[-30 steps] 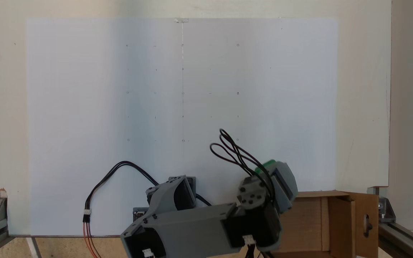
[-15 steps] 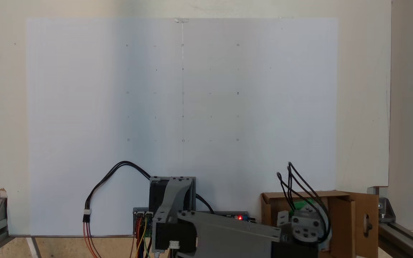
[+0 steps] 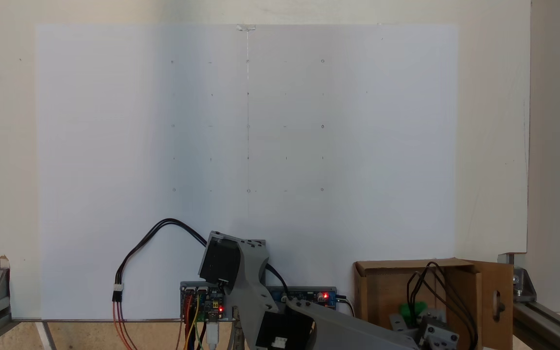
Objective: Grasp a green dice and put it in the bin.
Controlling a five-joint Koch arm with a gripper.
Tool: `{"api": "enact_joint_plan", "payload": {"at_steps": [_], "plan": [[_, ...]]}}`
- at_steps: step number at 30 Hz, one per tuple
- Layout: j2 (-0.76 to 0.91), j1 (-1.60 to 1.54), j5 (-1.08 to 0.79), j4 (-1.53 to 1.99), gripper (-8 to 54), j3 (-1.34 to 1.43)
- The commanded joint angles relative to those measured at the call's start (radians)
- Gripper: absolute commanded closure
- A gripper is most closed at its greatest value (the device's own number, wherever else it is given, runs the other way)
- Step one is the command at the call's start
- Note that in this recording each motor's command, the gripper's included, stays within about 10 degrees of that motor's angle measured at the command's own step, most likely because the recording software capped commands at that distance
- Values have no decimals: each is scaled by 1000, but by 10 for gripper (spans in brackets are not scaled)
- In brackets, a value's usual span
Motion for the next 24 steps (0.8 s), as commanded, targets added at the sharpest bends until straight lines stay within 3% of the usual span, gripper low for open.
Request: {"api": "enact_joint_plan", "payload": {"at_steps": [1, 7, 12, 17, 19, 24], "plan": [[3, 5, -72, -21, 340, -54], [-3, 3, -69, -49, 340, -54], [-5, 3, -67, -52, 240, -52], [-5, -5, -66, -95, 228, -52], [-5, -8, -63, -95, 183, -52], [-5, -11, -63, -95, 152, -52]]}}
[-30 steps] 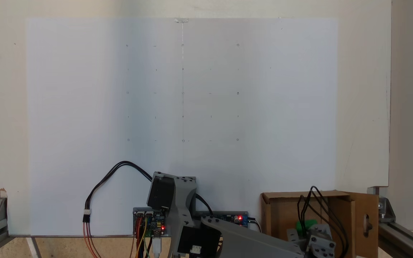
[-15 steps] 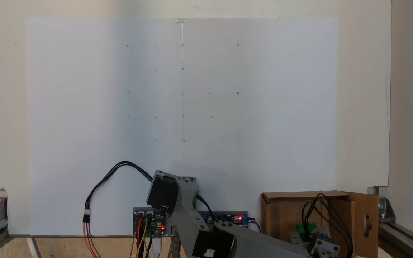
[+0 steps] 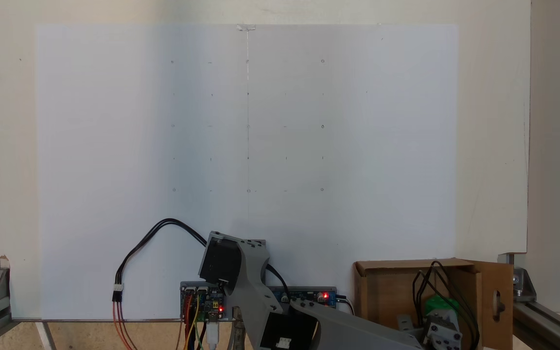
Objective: Grasp a green dice and put it in the bin.
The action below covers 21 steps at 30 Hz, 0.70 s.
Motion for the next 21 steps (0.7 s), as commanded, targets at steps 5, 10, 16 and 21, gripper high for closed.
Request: {"api": "enact_joint_plan", "payload": {"at_steps": [5, 10, 16, 21], "plan": [[9, -12, -61, -15, 125, -52], [80, -78, -6, -15, 125, -54], [288, -285, 222, -3, 125, -52], [391, -574, 413, 11, 125, -46]]}}
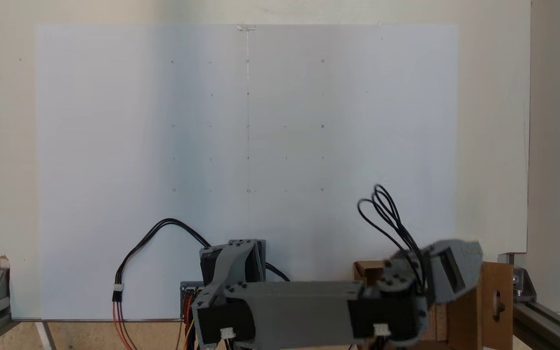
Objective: Grasp a green dice and put it in the bin.
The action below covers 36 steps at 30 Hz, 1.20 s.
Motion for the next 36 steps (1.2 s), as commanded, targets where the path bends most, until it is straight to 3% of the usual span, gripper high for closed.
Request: {"api": "enact_joint_plan", "payload": {"at_steps": [1, 4, 14, 22, 36], "plan": [[48, -143, 144, 11, 125, -41], [95, -345, 225, 14, 122, 8], [164, -980, 314, 3, 19, 57], [316, -1327, 311, -323, 23, 391], [604, -1424, 202, -946, 21, 914]]}}
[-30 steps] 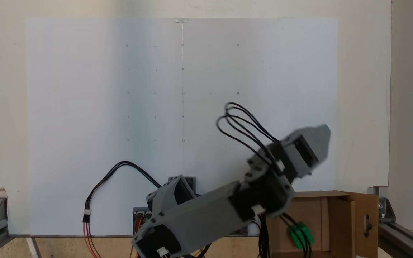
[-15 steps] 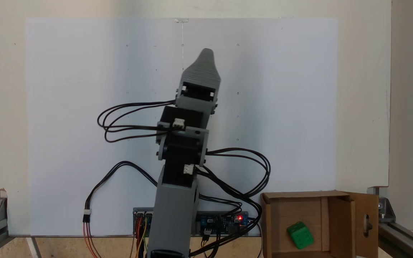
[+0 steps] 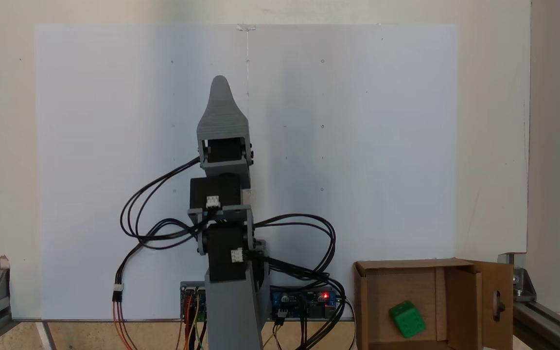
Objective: Grasp a green dice and put it in the bin.
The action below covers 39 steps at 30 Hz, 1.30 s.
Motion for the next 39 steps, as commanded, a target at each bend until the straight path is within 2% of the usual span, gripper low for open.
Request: {"api": "enact_joint_plan", "payload": {"at_steps": [1, 7, 18, 34, 39], "plan": [[66, 32, -35, -164, 21, 32], [140, 101, -38, -422, 21, 242], [138, 129, -104, -885, 25, 606], [143, 143, -112, -1514, 25, 788], [143, 141, -110, -1575, 25, 864]]}}
